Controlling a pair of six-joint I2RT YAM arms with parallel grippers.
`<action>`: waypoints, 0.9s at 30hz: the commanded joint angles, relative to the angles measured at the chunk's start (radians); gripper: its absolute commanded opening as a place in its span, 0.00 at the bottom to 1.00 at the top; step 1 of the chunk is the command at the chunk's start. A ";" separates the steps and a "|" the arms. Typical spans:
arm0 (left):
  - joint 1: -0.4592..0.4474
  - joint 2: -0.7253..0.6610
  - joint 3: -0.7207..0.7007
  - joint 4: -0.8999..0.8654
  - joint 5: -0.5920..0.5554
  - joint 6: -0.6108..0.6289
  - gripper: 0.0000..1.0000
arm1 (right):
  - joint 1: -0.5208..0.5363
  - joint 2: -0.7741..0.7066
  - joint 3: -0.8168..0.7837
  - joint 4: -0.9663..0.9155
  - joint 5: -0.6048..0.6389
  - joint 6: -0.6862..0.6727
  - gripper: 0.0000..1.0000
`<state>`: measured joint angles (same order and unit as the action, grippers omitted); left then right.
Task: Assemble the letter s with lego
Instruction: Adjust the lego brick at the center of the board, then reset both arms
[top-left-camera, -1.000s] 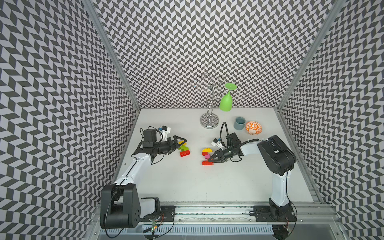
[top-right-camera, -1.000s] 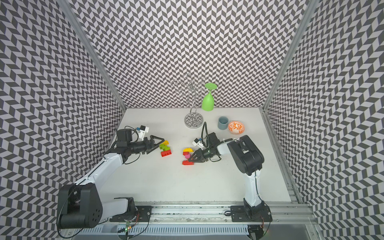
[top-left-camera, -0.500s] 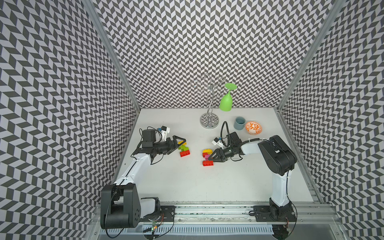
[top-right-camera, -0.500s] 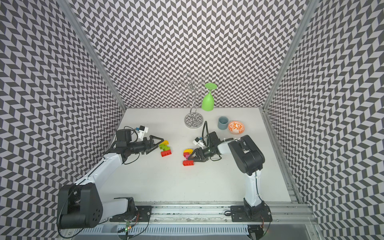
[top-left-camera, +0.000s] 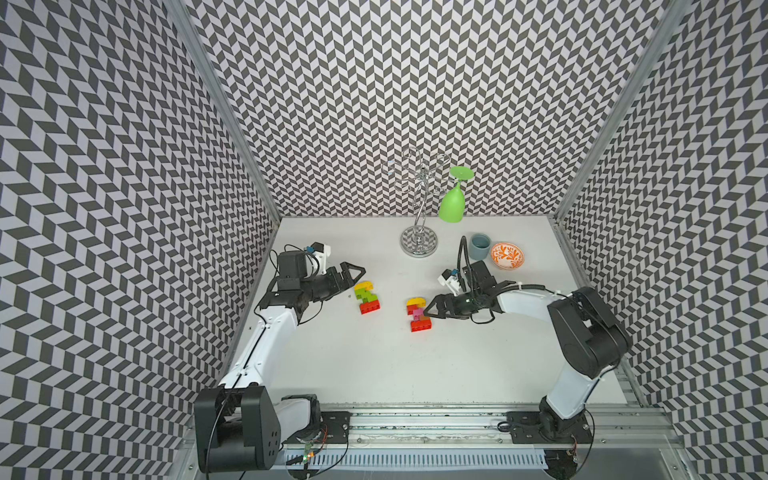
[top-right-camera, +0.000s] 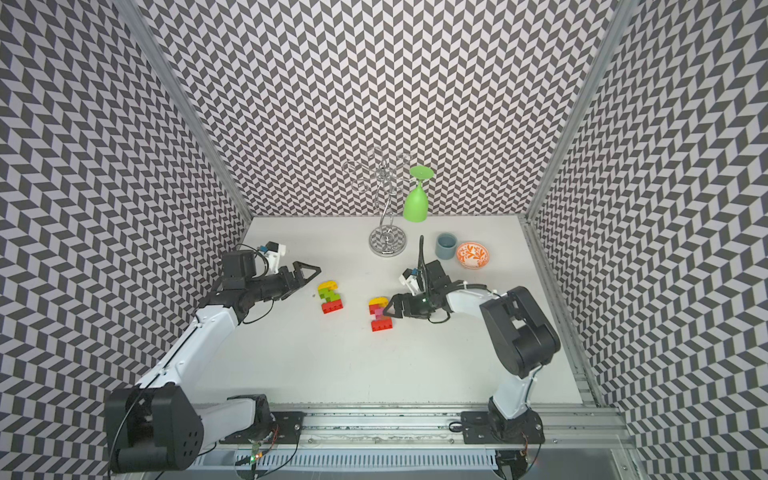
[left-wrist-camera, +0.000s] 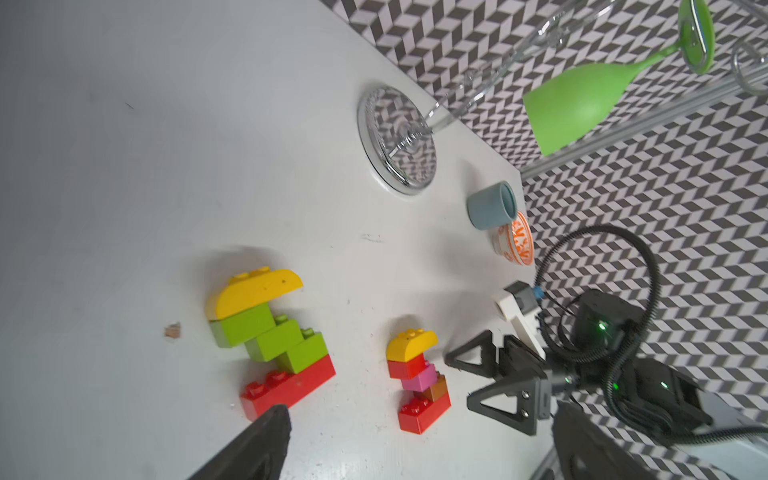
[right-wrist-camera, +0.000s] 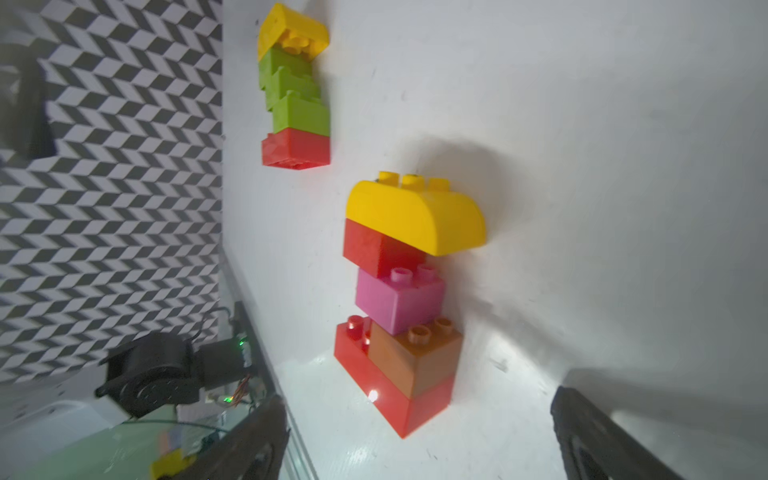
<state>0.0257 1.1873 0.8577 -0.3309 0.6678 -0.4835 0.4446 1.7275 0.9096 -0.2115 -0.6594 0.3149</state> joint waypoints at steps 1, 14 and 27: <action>-0.021 -0.044 0.036 -0.012 -0.248 0.017 1.00 | -0.003 -0.159 -0.035 -0.012 0.292 -0.014 1.00; -0.284 -0.185 -0.212 0.490 -1.082 0.051 1.00 | -0.027 -0.806 -0.901 1.347 1.049 -0.459 0.99; -0.333 -0.147 -0.604 1.058 -1.442 0.195 1.00 | -0.335 -0.180 -0.854 1.837 0.889 -0.341 0.99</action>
<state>-0.3088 1.0657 0.3202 0.4953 -0.6544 -0.3580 0.1501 1.4490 0.0429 1.3098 0.2764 -0.0673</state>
